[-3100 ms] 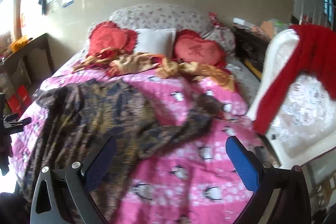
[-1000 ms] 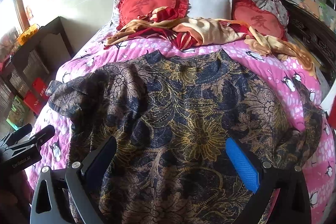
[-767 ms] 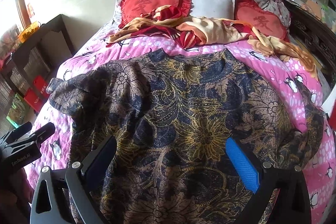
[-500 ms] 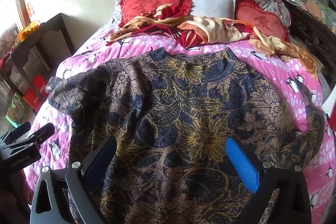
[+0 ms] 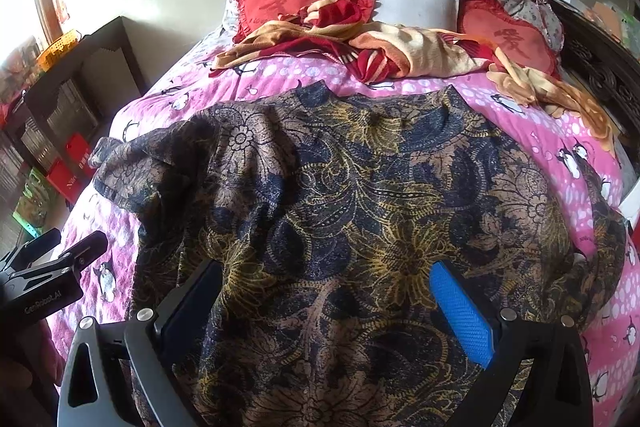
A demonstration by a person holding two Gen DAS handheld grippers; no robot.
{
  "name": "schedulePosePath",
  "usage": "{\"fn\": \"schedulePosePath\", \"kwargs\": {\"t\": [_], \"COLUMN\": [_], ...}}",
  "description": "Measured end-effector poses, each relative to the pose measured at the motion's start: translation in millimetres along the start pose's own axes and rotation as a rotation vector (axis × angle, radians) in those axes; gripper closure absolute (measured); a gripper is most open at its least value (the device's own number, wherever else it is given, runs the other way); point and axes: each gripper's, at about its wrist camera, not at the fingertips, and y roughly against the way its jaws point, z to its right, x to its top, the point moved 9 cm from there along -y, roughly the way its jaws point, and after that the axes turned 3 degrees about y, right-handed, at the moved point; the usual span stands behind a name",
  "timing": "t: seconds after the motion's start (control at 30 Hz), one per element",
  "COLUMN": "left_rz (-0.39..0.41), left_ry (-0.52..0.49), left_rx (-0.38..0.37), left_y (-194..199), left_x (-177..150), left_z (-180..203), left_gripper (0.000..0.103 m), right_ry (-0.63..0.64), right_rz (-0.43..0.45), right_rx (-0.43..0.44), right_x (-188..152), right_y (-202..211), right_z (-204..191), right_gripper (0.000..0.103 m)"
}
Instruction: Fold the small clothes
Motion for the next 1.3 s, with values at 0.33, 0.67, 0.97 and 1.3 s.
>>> {"fn": "schedulePosePath", "kwargs": {"t": [0.33, 0.67, 0.97, 1.3], "left_rz": [-0.003, -0.016, -0.005, -0.017], "left_ry": [0.005, 0.027, 0.106, 0.410], "left_rx": [-0.001, 0.002, 0.078, -0.001], "left_y": [-1.9, -8.1, -19.9, -71.4], "left_x": [1.0, 2.7, 19.7, 70.7], "left_z": [-3.6, -17.9, -91.2, -184.7], "left_gripper": [0.001, 0.001, 0.001, 0.001], "right_ry": [0.011, 0.025, 0.046, 0.157], "right_rz": [-0.013, -0.025, -0.013, -0.045], "right_rx": [0.011, 0.032, 0.126, 0.167], "right_x": [1.2, -0.2, 7.6, 10.4], "right_y": [-5.2, -12.6, -17.1, -34.9], "right_z": [-9.8, -21.6, -46.2, -96.8], "right_gripper": [0.000, 0.000, 0.000, 0.000]}}
